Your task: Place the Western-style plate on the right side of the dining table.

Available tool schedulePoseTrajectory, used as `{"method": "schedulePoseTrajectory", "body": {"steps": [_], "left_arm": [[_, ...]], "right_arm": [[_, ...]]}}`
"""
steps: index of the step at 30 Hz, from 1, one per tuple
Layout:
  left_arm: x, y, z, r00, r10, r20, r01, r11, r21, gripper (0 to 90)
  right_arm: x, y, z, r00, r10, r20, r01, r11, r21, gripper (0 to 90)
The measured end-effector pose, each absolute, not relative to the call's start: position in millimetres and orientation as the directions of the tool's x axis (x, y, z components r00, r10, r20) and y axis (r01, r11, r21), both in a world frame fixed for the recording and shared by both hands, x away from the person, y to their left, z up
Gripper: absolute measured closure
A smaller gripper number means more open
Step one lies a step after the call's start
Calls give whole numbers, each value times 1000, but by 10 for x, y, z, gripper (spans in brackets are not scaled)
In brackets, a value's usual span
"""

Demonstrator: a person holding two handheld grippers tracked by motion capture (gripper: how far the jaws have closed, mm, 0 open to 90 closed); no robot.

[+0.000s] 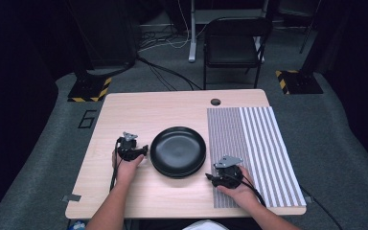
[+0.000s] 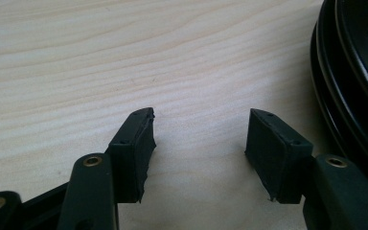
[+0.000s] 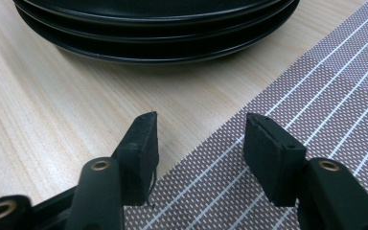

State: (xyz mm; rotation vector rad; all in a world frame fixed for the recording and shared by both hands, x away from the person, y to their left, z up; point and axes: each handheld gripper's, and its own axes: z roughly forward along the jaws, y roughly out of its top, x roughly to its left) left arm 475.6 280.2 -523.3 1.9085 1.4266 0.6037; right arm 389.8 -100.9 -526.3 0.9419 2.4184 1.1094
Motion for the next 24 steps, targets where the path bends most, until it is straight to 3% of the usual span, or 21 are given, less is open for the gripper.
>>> {"method": "schedulePoseTrajectory", "body": {"steps": [11, 24], "left_arm": [[4674, 2851, -5100, 273, 955, -114, 689, -112, 716, 552], [4578, 2884, -4974, 290, 941, -175, 677, -72, 733, 575]], "right_arm": [[3861, -991, -5249, -716, 698, 10, 457, 458, 762, 559], [3883, -1046, -5117, -707, 706, 36, 486, 448, 750, 598]]}}
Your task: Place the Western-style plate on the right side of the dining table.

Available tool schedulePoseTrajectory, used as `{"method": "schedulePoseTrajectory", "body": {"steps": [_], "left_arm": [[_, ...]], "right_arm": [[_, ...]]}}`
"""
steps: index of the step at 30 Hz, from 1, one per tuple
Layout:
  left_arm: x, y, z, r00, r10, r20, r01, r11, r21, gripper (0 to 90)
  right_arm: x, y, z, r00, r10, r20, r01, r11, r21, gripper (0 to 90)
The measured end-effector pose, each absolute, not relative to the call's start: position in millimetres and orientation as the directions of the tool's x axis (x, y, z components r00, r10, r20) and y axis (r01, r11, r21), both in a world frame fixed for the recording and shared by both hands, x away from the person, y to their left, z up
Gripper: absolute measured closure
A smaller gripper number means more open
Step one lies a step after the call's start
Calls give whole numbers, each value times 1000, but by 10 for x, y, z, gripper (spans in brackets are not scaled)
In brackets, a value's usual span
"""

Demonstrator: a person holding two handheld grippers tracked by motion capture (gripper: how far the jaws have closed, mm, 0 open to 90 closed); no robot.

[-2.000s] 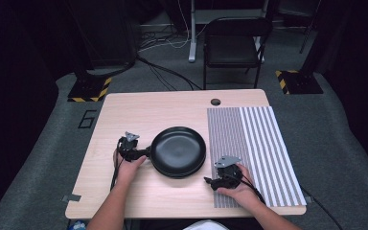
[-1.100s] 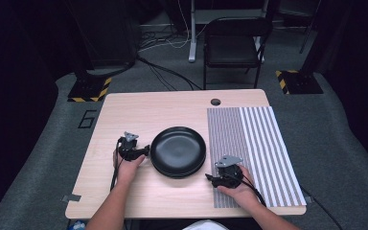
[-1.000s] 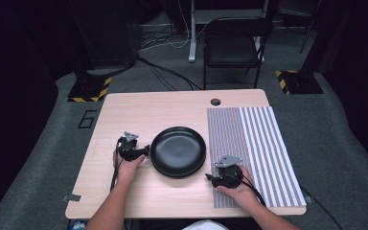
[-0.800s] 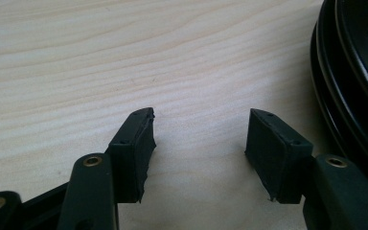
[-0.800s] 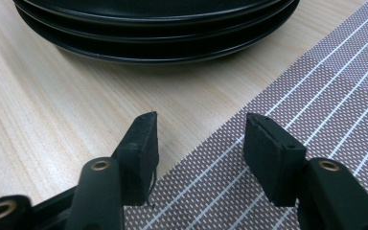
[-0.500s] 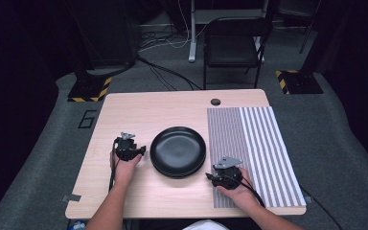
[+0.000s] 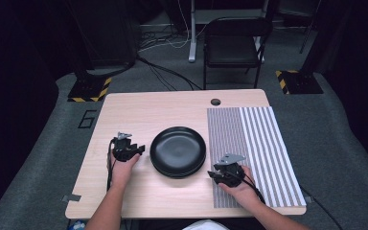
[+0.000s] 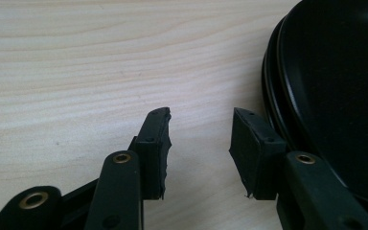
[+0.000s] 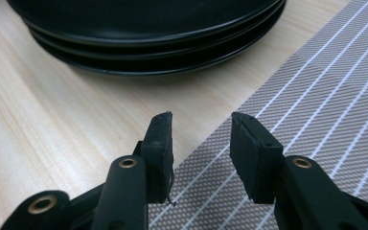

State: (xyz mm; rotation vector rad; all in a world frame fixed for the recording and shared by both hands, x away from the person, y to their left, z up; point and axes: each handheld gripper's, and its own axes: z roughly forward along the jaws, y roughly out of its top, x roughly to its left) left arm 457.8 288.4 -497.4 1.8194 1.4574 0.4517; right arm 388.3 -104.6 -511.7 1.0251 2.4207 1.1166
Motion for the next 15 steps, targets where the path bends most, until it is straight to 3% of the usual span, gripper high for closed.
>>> {"method": "schedulePoseTrajectory", "body": {"steps": [6, 15], "left_arm": [[4525, 2858, -4896, 312, 936, -165, 663, -90, 743, 552], [4482, 2771, -4816, 356, 922, -153, 648, -126, 752, 556]], "right_arm": [[3988, -1076, -5035, -675, 736, 50, 513, 421, 748, 585], [4101, -1063, -4899, -660, 744, 105, 532, 364, 764, 670]]}}
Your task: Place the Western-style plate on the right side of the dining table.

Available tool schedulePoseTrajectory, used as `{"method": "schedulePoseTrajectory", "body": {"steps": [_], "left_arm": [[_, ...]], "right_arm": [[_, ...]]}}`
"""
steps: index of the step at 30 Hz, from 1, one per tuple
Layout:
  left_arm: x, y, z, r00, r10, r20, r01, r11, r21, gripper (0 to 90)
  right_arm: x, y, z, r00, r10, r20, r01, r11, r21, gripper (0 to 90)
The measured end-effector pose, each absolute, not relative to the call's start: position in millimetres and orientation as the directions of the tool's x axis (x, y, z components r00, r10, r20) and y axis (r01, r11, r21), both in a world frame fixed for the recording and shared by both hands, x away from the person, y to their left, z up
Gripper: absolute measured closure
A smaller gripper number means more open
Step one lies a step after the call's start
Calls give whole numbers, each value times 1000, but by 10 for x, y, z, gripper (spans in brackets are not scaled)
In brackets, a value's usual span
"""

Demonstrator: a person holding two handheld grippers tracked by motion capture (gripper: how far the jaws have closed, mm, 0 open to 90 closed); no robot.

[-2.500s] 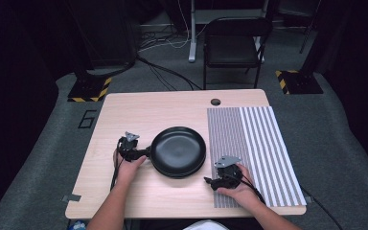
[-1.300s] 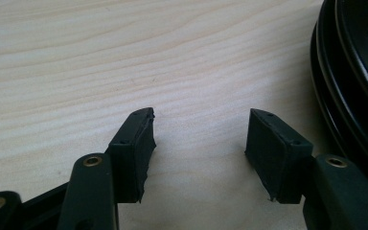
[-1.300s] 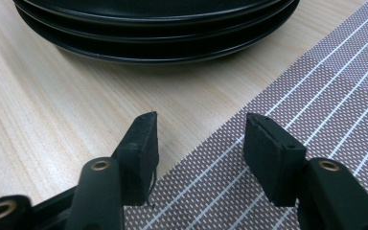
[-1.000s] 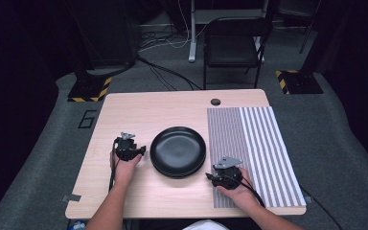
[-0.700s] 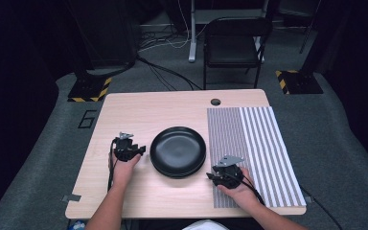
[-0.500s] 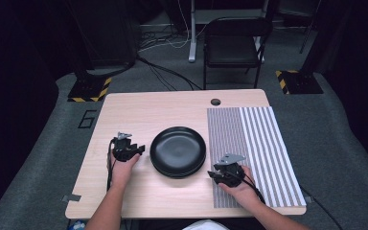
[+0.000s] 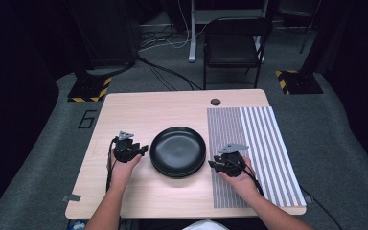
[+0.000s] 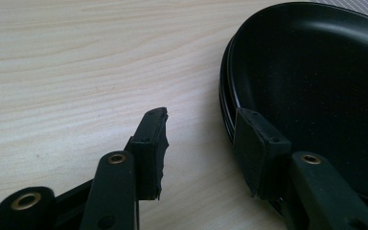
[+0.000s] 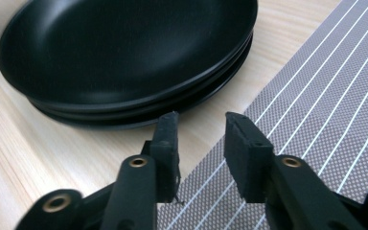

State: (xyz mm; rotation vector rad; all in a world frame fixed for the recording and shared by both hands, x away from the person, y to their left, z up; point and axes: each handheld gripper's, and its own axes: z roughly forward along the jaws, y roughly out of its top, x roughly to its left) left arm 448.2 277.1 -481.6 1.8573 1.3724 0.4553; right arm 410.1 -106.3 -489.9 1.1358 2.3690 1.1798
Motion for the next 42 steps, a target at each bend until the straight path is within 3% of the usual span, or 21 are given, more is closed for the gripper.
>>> {"method": "schedulePoseTrajectory", "body": {"steps": [2, 14, 22, 28, 34, 42], "left_arm": [[4473, 2754, -4801, 365, 915, -171, 651, -120, 750, 576], [4458, 2740, -4777, 371, 907, -198, 657, -105, 747, 614], [4454, 2734, -4782, 371, 892, -258, 670, -64, 740, 619], [4453, 2710, -4781, 382, 889, -251, 672, -81, 736, 647], [4466, 2694, -4797, 387, 883, -265, 679, -78, 730, 654], [4477, 2711, -4802, 367, 876, -312, 686, -29, 727, 638]], "right_arm": [[4137, -1070, -4869, -659, 744, 110, 531, 357, 769, 706], [4255, -1056, -4781, -636, 757, 150, 552, 309, 775, 705], [4340, -1013, -4739, -626, 760, 177, 567, 287, 772, 669], [4401, -984, -4730, -610, 768, 194, 580, 266, 770, 648], [4456, -957, -4703, -619, 757, 208, 582, 265, 769, 728], [4522, -949, -4684, -589, 776, 224, 588, 221, 778, 674]]}}
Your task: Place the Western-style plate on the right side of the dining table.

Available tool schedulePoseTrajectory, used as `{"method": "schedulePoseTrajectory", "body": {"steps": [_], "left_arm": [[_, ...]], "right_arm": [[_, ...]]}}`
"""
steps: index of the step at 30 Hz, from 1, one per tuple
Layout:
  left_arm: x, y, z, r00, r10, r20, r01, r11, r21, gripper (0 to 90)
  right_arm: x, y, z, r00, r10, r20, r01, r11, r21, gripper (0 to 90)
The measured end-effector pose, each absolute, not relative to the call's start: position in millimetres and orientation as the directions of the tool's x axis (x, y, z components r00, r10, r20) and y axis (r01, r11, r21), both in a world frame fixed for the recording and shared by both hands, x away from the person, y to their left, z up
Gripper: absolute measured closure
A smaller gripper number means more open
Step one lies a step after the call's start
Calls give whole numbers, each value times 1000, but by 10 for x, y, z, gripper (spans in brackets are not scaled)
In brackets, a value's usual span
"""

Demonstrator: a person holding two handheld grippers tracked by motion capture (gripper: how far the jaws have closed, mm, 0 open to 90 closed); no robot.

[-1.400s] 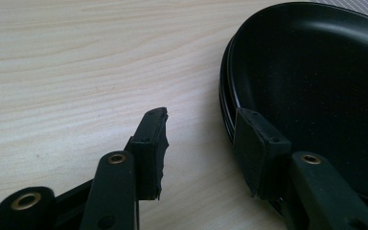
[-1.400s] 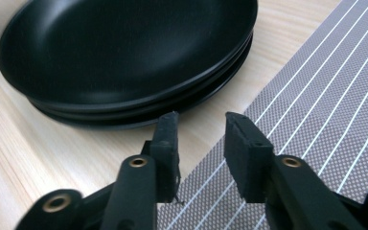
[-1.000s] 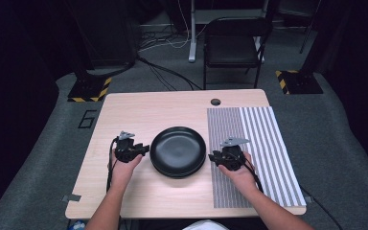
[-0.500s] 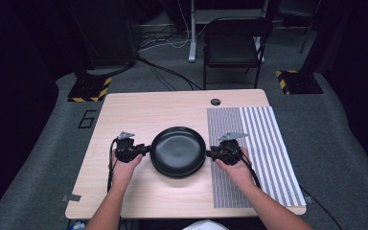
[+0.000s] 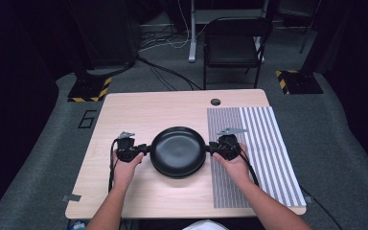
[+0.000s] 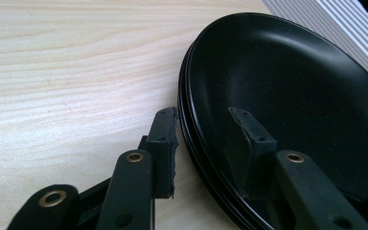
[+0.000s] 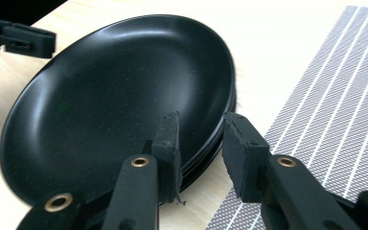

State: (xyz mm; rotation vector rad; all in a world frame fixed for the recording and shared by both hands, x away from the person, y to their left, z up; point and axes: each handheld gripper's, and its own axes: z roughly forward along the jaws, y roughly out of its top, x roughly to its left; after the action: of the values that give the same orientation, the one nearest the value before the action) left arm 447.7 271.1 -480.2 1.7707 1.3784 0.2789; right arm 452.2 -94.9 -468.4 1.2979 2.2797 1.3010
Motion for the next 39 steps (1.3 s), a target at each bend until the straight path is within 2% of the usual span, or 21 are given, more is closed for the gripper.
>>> {"method": "schedulePoseTrajectory", "body": {"steps": [6, 8, 17, 23, 35, 39], "left_arm": [[4494, 2706, -4823, 367, 857, -362, 706, -3, 708, 660], [4494, 2693, -4828, 364, 854, -373, 712, 3, 702, 681], [4491, 2673, -4834, 368, 852, -373, 719, -5, 695, 713], [4493, 2689, -4846, 369, 846, -385, 727, -4, 687, 721], [4490, 2693, -4859, 358, 840, -408, 737, 14, 676, 735], [4495, 2711, -4864, 353, 830, -433, 745, 31, 666, 705]], "right_arm": [[4551, -960, -4697, -576, 784, 231, 598, 211, 773, 678], [4553, -952, -4707, -577, 780, 241, 608, 214, 765, 704], [4582, -914, -4757, -577, 781, 239, 617, 225, 754, 734], [4609, -917, -4780, -554, 784, 281, 643, 188, 743, 694], [4661, -895, -4866, -530, 773, 350, 698, 163, 697, 680], [4666, -900, -4894, -514, 773, 371, 710, 141, 690, 669]]}}
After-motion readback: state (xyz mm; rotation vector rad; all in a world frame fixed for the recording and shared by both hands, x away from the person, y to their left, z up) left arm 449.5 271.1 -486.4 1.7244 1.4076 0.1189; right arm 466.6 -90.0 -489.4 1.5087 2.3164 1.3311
